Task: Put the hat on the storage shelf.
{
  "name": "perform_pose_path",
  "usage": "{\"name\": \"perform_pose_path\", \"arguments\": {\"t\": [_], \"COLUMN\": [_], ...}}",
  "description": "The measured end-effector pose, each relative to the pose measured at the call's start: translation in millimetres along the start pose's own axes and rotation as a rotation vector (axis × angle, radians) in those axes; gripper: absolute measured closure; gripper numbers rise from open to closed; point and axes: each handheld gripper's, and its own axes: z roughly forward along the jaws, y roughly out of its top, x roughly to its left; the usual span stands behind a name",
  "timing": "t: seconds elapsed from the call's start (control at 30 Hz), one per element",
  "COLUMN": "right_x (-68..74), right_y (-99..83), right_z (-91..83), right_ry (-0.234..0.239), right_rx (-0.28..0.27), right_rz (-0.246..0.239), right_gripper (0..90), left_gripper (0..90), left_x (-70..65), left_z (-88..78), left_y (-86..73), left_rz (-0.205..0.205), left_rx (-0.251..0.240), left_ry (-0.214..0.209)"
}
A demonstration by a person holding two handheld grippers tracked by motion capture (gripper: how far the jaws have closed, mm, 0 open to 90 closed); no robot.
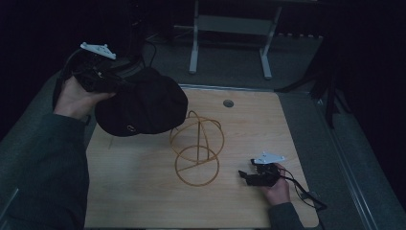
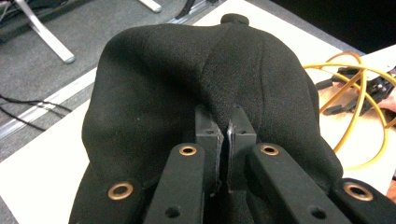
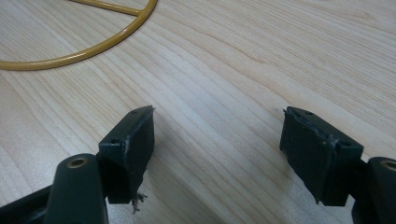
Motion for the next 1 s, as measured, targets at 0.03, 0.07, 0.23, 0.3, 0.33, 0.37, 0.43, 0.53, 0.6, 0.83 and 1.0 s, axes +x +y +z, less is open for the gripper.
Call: {"name": "perform_pose_path", "arguments": {"t": [0.03, 0.07, 0.23, 0.3, 0.33, 0.37, 0.43, 0.53, 0.6, 0.83, 1.0], "right_x": [-0.1, -0.1, 0.0, 0.0, 0.0, -0.1, 0.0, 0.0, 0.0, 0.0, 0.0], "right_y": [0.0, 0.0, 0.0, 0.0, 0.0, 0.0, 0.1, 0.1, 0.1, 0.1, 0.1], "right_z": [0.0, 0.0, 0.0, 0.0, 0.0, 0.1, 0.1, 0.1, 0.1, 0.1, 0.1], "right_ry": [0.0, 0.0, 0.0, 0.0, 0.0, 0.0, 0.0, 0.0, 0.0, 0.0, 0.0], "right_rx": [0.0, 0.0, 0.0, 0.0, 0.0, 0.0, 0.0, 0.0, 0.0, 0.0, 0.0], "right_rz": [-0.001, -0.001, -0.001, -0.001, -0.001, -0.002, -0.002, -0.001, -0.001, -0.002, -0.001], "right_gripper": [25.9, 25.9, 25.9, 25.9, 25.9, 25.9, 25.9, 25.9, 25.9, 25.9, 25.9], "left_gripper": [86.1, 86.1, 86.2, 86.1, 86.1, 86.2, 86.1, 86.1, 86.2, 86.2, 86.2], "left_x": [-0.3, -0.7, -2.8, -3.9, -4.4, -4.9, -5.7, -6.8, -7.0, -9.3, -11.1], "left_z": [0.0, -0.1, -1.6, -2.2, -2.6, -2.8, -3.4, -3.5, -3.5, -3.4, -3.4], "left_y": [0.6, 1.4, 4.4, 5.7, 6.5, 7.1, 8.4, 10.3, 11.7, 15.9, 18.8], "left_rz": [-0.001, -0.005, -0.013, -0.014, -0.014, -0.017, -0.021, -0.032, -0.038, -0.058, -0.059], "left_rx": [-0.002, -0.011, -0.038, -0.043, -0.043, -0.047, -0.053, -0.059, -0.057, -0.075, -0.081], "left_ry": [-0.001, -0.006, -0.01, -0.009, -0.005, -0.004, 0.001, 0.009, 0.015, 0.032, 0.037]}}
